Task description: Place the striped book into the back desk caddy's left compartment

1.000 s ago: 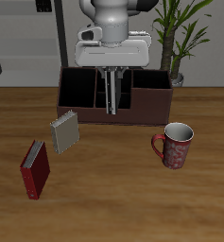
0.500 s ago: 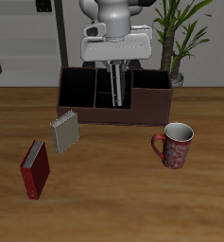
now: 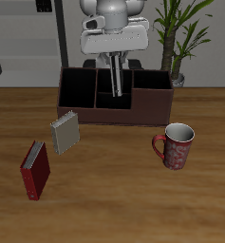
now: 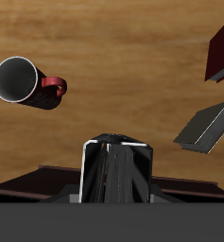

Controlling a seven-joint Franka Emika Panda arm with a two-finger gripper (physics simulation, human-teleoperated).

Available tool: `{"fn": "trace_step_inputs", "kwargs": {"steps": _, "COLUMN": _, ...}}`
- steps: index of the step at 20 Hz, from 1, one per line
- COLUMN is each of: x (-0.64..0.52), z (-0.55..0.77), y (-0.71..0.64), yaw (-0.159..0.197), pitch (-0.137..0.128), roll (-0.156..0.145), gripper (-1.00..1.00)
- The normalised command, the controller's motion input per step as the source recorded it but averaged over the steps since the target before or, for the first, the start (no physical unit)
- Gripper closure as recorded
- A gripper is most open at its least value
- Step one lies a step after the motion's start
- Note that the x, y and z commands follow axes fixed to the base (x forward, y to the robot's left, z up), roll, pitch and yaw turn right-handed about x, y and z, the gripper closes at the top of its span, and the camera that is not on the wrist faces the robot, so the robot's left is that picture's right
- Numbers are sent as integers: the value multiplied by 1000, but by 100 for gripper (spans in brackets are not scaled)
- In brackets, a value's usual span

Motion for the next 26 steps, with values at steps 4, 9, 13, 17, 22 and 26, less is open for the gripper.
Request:
{"fn": "trace_step_inputs", "kwargs": {"steps": 4, "x": -271, "z": -30, "y": -129, "yaw": 42, "pitch": -4, "roll": -10, "gripper": 100}}
{"fn": "trace_step_inputs", "kwargs": {"steps": 9, "x": -149, "z": 83, "y": -210, "yaw": 44, "pitch": -2, "roll": -29, "gripper": 100}}
{"fn": "trace_step_inputs", "kwargs": {"steps": 13, "x": -106, "z": 57, "y": -302, "yaw": -1, "pitch": -17, "roll": -44, "gripper": 100}}
{"fn": "trace_step_inputs", "kwargs": {"steps": 17, "x": -127, "z": -49, "y": -333, "yaw": -2, "pitch": -14, "roll": -52, "gripper": 100}}
{"fn": "trace_step_inputs", "kwargs": {"steps": 22, "x": -172, "z": -121, "y": -439, "yaw": -42, "pitch": -1, "roll": -84, "gripper": 100}}
{"fn": "trace_step_inputs", "kwargs": {"steps": 26, "x": -204, "z": -127, "y": -292, "yaw": -31, "pitch": -8, "roll": -66, "gripper": 100}}
